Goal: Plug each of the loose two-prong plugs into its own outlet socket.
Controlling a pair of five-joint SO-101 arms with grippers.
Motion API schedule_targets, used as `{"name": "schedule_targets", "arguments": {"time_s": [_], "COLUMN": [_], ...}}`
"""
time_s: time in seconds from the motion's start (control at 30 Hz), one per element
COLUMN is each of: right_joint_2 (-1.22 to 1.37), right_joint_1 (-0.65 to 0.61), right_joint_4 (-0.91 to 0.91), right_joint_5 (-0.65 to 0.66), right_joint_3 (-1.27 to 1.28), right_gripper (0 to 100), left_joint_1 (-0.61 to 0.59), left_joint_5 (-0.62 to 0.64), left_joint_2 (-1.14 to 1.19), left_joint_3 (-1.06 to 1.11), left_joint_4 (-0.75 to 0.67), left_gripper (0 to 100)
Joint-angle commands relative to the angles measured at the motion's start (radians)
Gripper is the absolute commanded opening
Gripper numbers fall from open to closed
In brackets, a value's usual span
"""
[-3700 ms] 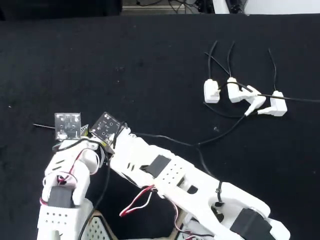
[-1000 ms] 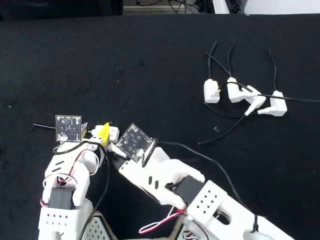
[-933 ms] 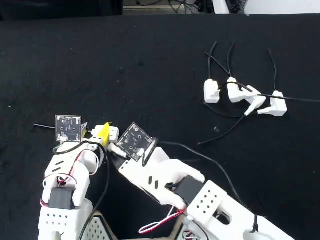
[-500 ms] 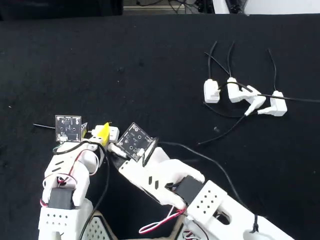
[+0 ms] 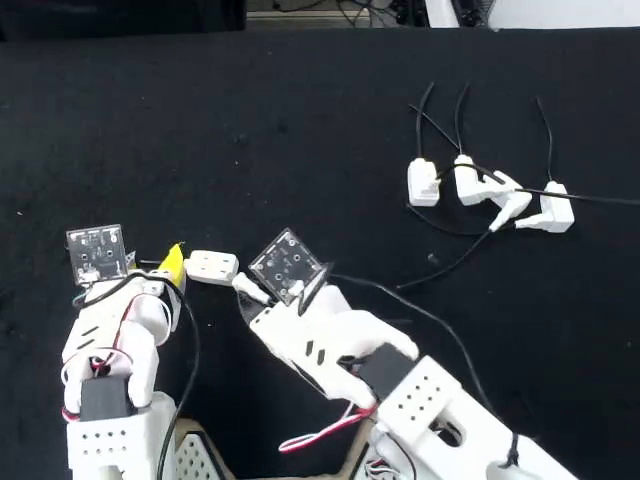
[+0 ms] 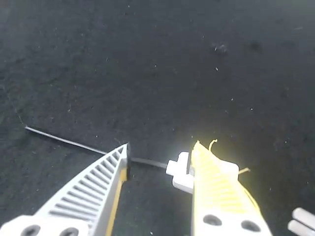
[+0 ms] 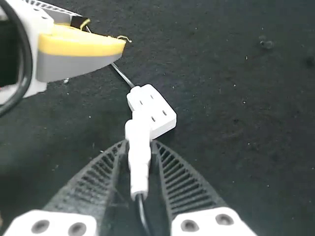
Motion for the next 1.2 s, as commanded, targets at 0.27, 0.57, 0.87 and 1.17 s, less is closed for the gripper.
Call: {"name": "schedule_targets", "arguments": {"time_s": [0.27, 0.57, 0.87, 1.17], "right_joint_2": [0.328, 0.466, 0.628, 0.799], "right_joint_1": [0.018, -0.026, -0.026, -0.023], "right_joint_4": [0.005, 0.000, 0.000, 0.000], "right_joint_5": [-0.074, -0.074, -0.075, -0.075], "right_joint_3": [-0.206, -0.263, -0.354, -0.453], "right_gripper": [1.1, 1.1, 1.1, 1.1], "left_joint_1": [-0.012, -0.012, -0.050, -0.042], "left_joint_5": [-0.035, 0.002, 0.058, 0.052], "left_joint_2": [0.664, 1.232, 1.487, 1.471], "left_joint_3": [-0.217, -0.407, -0.570, -0.618], "left_joint_4": [-0.305, -0.580, -0.548, -0.325], "left_gripper": [21, 21, 21, 21]}}
